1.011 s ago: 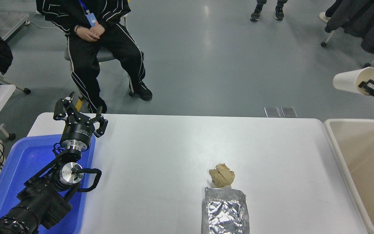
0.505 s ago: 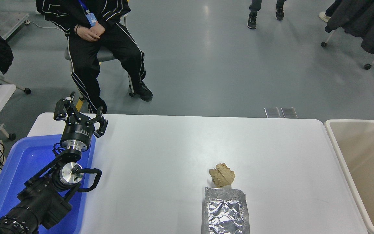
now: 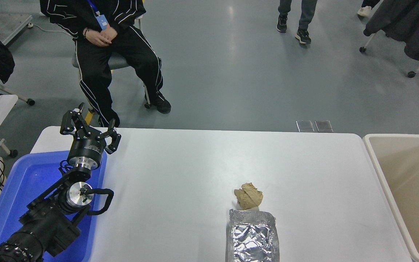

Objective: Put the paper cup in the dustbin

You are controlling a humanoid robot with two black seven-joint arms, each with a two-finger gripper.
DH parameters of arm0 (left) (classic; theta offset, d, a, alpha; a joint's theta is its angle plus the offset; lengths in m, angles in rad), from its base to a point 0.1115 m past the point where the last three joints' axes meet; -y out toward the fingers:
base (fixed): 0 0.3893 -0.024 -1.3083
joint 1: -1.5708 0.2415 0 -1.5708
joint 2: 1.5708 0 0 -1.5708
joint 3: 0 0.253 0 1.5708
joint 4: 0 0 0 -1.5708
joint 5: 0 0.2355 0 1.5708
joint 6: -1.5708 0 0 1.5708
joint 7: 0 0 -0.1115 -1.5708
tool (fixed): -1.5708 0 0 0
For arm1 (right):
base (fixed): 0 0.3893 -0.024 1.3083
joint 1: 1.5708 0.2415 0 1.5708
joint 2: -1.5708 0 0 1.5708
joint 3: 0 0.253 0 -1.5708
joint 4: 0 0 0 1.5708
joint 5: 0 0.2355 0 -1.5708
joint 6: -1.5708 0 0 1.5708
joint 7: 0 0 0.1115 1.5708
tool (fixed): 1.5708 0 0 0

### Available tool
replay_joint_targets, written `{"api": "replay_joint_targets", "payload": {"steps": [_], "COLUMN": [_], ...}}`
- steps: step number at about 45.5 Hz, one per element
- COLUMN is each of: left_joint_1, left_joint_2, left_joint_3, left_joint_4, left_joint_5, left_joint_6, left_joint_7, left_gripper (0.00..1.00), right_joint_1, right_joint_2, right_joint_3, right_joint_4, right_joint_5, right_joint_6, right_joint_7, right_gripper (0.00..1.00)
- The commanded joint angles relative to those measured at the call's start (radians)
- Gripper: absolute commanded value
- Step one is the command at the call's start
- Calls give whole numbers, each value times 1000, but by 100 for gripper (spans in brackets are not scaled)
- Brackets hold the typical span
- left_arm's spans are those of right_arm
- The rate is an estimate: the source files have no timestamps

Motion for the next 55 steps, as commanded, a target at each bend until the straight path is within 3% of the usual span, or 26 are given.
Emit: {"api": "replay_joint_targets", "payload": {"steps": [1, 26, 29, 33, 35, 44, 55], "left_joint_1": [0, 0, 0, 0, 0, 0, 0], "left_joint_2": [0, 0, 0, 0, 0, 0, 0], "left_joint_3": [0, 0, 0, 0, 0, 0, 0], "left_joint_4": [0, 0, 0, 0, 0, 0, 0], "left_joint_5": [-1, -1, 1, -1, 1, 1, -1], "left_joint_6": [1, 1, 1, 1, -1, 1, 1], "left_joint_7": [-1, -1, 0, 0, 0, 0, 0], "left_gripper": [100, 100, 100, 100, 100, 100, 100], "right_joint_1": [-43, -46, -43, -34, -34, -16, 41], "right_joint_2": [58, 73, 70, 70, 70, 50, -33], "right_joint_3": [7, 8, 8, 8, 10, 74, 339], "right_joint_4": [0, 0, -1, -3, -3, 9, 52], "right_joint_5": [5, 5, 5, 5, 5, 5, 5], "right_joint_6": [-1, -12, -20, -53, -76, -123, -110], "right_joint_7": [-4, -2, -2, -2, -2, -2, -4], "right_gripper": [0, 1, 24, 72, 83, 98, 99]}}
